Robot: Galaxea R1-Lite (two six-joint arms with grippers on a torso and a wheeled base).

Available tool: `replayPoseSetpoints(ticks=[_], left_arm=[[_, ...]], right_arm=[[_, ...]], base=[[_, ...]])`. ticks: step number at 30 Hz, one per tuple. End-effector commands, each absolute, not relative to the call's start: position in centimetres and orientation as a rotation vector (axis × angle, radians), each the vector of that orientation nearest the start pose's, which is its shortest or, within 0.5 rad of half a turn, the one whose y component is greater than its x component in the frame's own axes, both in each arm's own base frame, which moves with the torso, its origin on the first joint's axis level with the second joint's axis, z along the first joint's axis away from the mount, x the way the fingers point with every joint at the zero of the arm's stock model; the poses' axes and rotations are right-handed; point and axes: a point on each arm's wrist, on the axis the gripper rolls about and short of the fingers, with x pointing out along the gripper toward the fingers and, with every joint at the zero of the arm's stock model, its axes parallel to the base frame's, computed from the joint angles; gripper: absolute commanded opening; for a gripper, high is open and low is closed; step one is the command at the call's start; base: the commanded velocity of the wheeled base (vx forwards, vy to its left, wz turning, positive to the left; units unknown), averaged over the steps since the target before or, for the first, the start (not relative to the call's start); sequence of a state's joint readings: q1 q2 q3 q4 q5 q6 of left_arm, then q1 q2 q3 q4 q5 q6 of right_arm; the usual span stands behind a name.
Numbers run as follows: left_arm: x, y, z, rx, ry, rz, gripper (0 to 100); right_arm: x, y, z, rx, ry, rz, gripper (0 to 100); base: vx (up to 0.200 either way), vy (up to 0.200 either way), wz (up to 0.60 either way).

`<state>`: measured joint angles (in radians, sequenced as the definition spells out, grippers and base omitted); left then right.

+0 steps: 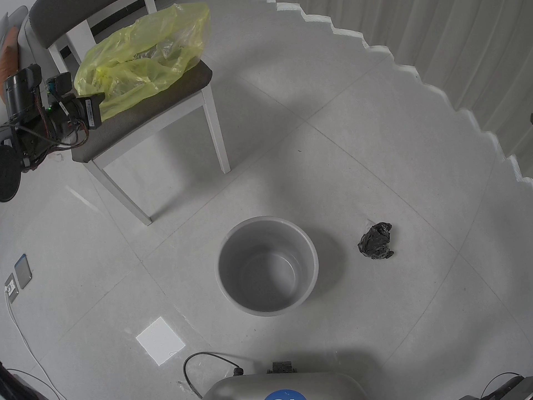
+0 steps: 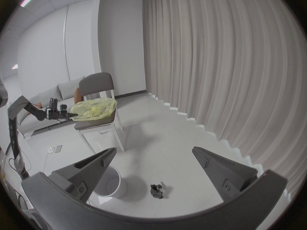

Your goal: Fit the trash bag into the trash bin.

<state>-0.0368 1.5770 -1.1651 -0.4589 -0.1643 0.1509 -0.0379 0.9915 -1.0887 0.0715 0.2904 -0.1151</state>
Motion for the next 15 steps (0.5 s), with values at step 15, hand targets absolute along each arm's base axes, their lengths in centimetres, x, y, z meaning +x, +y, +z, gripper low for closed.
replayPoseSetpoints(ticks=[15], left_arm=[[17.3,-8.1,33.3,0.398,-0.308,-0.691,0]], right_arm=[[20.1,3.0,37.2,-0.067,0.228,0.543,100]], base=[[0.000,0.000,0.00]])
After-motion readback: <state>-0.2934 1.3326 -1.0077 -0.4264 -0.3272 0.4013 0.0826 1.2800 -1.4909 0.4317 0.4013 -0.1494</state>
